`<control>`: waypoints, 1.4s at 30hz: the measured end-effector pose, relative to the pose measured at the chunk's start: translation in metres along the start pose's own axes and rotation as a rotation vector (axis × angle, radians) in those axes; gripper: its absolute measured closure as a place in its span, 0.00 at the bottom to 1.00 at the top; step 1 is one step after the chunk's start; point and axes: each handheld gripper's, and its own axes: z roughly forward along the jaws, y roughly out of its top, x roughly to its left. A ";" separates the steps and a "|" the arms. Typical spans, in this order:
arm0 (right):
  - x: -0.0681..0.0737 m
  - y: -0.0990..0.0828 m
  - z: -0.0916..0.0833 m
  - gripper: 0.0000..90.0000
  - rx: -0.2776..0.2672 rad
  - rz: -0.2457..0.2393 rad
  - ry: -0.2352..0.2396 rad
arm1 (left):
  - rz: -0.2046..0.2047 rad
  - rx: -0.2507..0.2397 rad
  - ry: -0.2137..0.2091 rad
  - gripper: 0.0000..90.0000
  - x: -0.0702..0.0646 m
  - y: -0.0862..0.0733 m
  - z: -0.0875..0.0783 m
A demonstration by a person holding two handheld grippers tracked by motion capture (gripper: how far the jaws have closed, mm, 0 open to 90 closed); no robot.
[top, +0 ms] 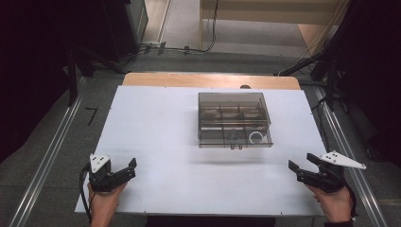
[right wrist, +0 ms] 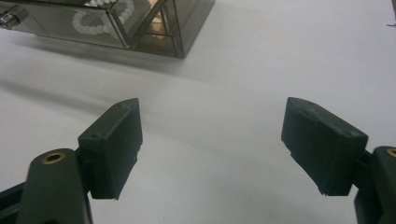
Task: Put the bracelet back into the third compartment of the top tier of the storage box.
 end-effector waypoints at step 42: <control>-0.016 -0.015 -0.013 0.21 0.017 0.024 -0.037 | 0.003 0.003 0.001 0.09 -0.001 0.000 0.001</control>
